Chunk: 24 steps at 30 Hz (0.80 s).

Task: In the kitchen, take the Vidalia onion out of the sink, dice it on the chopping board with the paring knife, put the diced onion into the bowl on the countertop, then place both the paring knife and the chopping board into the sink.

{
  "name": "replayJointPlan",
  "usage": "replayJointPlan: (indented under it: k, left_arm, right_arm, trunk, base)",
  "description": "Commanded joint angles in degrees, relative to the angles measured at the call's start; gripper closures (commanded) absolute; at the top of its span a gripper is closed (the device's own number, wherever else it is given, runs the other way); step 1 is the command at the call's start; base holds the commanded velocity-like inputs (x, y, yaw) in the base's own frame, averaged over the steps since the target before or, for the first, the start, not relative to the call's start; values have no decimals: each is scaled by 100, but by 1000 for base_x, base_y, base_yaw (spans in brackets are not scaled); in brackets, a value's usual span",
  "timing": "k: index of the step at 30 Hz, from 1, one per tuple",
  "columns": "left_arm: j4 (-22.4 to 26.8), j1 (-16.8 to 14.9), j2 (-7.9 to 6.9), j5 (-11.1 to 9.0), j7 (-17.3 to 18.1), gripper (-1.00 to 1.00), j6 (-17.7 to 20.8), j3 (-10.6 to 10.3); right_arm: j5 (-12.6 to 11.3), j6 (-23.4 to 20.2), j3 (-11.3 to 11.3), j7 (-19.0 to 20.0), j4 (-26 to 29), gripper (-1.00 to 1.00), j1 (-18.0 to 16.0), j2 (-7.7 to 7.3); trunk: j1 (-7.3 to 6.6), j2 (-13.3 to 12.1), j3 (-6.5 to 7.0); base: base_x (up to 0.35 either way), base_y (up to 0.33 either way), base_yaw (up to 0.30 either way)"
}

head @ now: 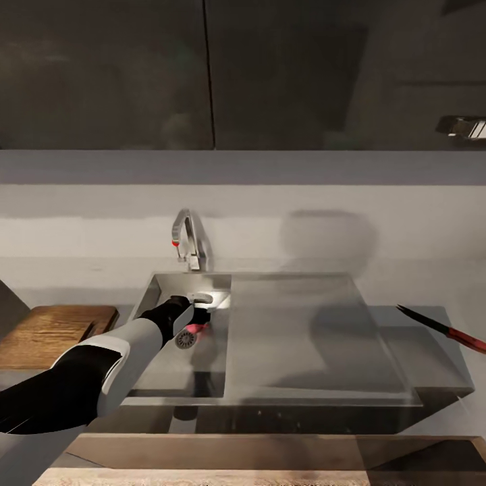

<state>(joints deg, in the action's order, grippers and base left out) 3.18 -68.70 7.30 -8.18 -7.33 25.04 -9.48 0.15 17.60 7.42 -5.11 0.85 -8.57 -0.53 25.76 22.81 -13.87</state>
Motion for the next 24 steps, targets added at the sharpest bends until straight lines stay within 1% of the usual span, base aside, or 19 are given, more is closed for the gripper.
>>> replayJointPlan:
  k: [1,11,24]
  left_arm:
    - [9,-3,0,-61,-26,-100,33,-45]
    - [8,-3,-7,-61,-24,-100,31,-45]
    - [-1,-3,-10,-61,-23,-100,30,-45]
  right_arm:
    - [2,25,31,1,-6,-100,-5,0]
    - [2,25,31,1,-6,-100,-5,8]
    - [4,25,31,-6,-6,-100,-4,18]
  trunk:
    - [3,11,-18]
    - [3,11,-92]
    - [3,11,-189]
  base:
    - [0,0,0]
    - [71,0,0]
    - [5,0,0]
